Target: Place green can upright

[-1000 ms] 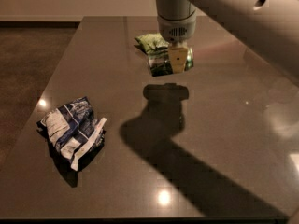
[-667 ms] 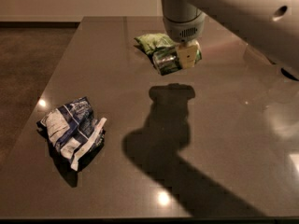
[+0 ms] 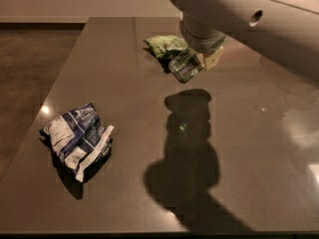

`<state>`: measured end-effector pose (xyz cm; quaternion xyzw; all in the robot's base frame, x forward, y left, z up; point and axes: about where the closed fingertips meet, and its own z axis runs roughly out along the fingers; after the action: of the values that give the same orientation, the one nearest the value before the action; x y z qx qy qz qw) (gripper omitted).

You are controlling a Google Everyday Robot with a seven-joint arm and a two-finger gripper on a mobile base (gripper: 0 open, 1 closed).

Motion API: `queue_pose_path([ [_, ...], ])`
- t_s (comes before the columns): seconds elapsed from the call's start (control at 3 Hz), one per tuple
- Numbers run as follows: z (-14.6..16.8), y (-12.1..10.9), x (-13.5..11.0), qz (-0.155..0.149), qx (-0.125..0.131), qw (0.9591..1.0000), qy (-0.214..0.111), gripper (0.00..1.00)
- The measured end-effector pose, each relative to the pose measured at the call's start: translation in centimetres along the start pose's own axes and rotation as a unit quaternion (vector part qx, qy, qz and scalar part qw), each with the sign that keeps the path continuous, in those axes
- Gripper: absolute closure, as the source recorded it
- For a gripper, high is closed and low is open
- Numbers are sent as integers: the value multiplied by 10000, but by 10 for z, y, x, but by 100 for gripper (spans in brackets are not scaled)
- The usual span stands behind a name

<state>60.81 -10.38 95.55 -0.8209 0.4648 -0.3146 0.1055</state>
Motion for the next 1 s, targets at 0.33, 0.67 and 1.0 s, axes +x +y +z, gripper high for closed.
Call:
queue_pose_path([
  [0.33,-3,-6,0,-558,330,9979,-16,100],
  [0.67,-5,-10,0,-896,509,9947,-31,100],
  [1.0,-5,-10,0,-898,510,9946,-30,100],
])
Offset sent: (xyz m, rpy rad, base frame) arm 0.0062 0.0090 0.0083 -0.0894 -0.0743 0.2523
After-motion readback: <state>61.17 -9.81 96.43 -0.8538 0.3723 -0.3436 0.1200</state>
